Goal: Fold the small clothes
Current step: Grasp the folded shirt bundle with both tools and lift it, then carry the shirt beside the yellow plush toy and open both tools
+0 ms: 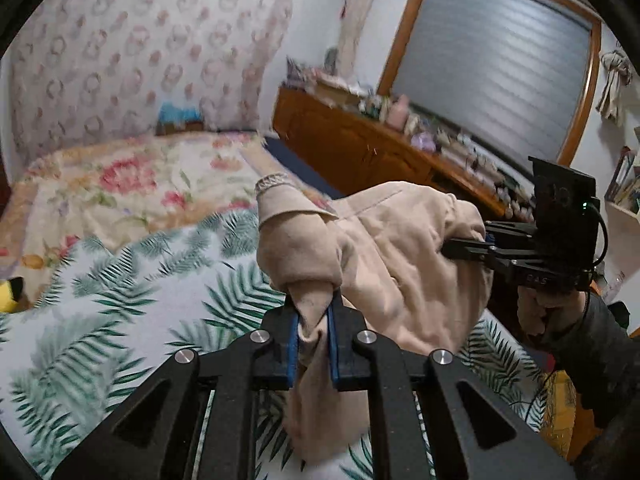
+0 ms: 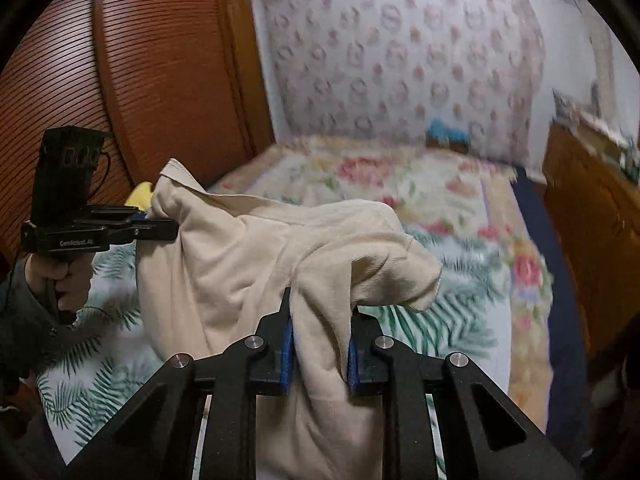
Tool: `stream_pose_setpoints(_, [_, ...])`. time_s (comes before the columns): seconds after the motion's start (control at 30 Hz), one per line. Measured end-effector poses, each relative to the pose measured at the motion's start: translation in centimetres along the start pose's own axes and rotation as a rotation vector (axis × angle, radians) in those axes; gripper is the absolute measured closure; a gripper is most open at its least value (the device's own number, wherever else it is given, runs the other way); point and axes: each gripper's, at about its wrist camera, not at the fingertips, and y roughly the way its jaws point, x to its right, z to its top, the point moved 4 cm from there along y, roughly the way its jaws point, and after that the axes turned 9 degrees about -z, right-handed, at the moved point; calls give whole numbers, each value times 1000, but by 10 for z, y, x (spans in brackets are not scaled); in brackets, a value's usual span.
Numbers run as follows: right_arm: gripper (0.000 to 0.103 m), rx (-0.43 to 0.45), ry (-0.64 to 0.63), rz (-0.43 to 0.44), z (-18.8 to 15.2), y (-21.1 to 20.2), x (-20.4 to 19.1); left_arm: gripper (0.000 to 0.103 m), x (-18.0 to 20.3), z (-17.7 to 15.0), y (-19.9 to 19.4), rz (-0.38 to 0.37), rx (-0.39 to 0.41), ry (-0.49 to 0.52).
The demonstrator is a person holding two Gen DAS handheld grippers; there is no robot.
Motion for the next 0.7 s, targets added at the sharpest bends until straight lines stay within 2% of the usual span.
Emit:
stream_pose_setpoints(0.23, [83, 65, -153, 77, 50, 3, -52, 91, -30, -5, -94, 133, 138, -37])
stream_pose_setpoints(0.33, [83, 84, -244, 137, 75, 22, -87, 91, -53, -20, -134, 231, 178, -66])
stream_pose_setpoints(0.5, [83, 84, -392, 254, 110, 69, -145, 91, -92, -54, -187, 432, 203, -130])
stream_pose_setpoints(0.57, [83, 48, -444, 312, 126, 97, -172, 91, -108, -70, -199, 502, 198, -161])
stream_pose_setpoints(0.7, [83, 7, -591, 331, 143, 149, -227, 91, -143, -102, -214, 594, 184, -242])
